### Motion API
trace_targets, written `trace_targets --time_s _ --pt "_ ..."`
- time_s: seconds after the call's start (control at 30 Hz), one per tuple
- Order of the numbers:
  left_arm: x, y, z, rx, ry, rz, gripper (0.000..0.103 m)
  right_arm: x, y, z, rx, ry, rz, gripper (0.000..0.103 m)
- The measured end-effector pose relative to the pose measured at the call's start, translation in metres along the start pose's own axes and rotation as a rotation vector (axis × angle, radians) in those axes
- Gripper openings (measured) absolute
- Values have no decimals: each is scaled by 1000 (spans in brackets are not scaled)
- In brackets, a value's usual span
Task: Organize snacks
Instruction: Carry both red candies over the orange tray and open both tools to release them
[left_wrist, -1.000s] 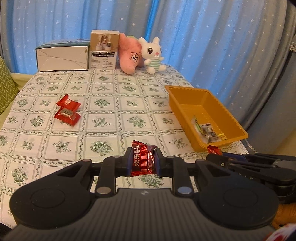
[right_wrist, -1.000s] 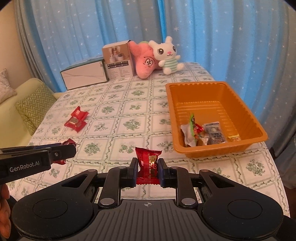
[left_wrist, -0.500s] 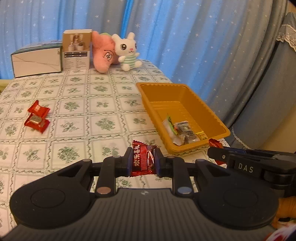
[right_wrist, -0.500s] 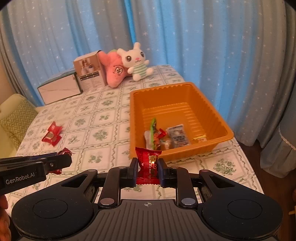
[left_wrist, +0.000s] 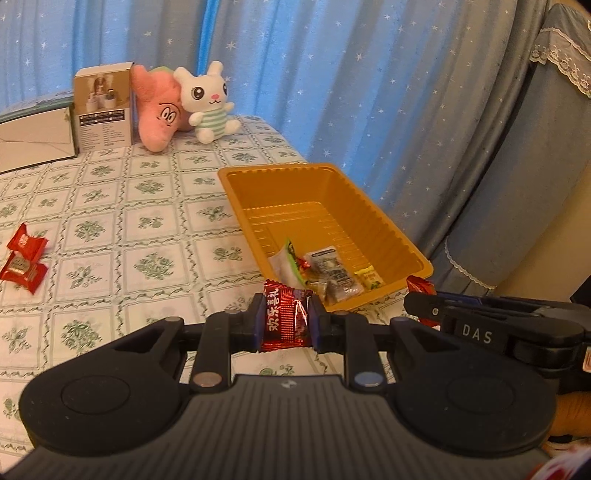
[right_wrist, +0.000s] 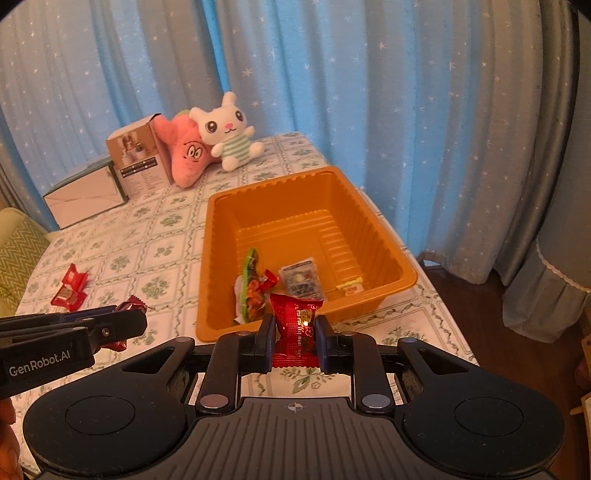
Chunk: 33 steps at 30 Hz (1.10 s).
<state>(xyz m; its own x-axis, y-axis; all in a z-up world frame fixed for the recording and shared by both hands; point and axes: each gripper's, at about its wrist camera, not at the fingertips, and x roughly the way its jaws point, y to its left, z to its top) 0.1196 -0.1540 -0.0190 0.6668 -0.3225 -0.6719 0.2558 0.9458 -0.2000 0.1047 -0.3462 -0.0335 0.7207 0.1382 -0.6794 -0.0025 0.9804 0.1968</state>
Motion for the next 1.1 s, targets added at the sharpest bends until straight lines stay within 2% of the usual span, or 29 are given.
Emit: trace_targets --time_s 0.3,0.73,1.03,1.1 --pt "21 -9 16 15 -2 -21 21 13 -17 11 12 -6 -16 23" --pt "69 -22 44 24 7 -48 21 43 -40 47 33 -23 -12 23" --pt "105 -25 50 33 27 -55 22 59 -51 52 57 -14 -20 23" --pt "107 -24 50 38 12 -55 31 61 -54 52 66 -12 -21 23"
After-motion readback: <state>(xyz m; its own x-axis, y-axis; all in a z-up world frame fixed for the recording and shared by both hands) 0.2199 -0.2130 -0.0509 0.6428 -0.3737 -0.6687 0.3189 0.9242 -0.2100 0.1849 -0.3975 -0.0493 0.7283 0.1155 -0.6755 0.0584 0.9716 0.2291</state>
